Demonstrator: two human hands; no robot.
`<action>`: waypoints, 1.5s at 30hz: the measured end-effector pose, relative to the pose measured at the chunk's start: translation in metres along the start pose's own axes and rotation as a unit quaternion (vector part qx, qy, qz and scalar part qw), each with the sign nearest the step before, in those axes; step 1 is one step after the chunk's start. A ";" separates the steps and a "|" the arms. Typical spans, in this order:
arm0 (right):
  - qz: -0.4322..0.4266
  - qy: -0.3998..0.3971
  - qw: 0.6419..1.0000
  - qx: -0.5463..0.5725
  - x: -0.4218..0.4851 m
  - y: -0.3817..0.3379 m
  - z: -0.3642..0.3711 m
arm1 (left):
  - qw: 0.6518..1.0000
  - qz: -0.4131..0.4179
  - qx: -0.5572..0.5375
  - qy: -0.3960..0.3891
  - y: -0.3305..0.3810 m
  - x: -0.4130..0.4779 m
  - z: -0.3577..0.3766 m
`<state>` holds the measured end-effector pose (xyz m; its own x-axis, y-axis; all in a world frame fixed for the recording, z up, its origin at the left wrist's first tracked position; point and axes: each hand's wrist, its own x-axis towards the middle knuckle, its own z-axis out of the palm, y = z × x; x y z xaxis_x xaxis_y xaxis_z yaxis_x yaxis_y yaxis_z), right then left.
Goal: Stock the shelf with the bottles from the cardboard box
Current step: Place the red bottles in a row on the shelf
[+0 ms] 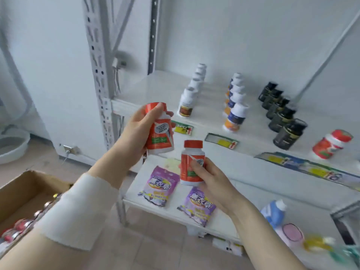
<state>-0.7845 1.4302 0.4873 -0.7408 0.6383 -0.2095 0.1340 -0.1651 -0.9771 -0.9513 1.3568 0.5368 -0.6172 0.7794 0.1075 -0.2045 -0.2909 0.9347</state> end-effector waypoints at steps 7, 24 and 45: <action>-0.058 0.096 0.994 0.018 -0.080 -0.045 -0.148 | 0.990 0.013 0.045 -0.136 -0.004 0.005 0.184; -0.109 0.242 0.961 -0.077 -0.038 -0.160 -0.385 | 0.929 0.041 0.193 -0.313 -0.042 0.169 0.429; 0.045 0.238 0.938 -0.248 0.158 -0.153 -0.498 | 0.785 -0.007 0.527 -0.326 -0.149 0.352 0.514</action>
<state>-0.5940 1.9308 0.5852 -0.3500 0.9212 -0.1700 0.5595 0.0600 -0.8266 -0.7475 1.9594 0.6096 -0.0298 0.9967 -0.0756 0.7471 0.0725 0.6607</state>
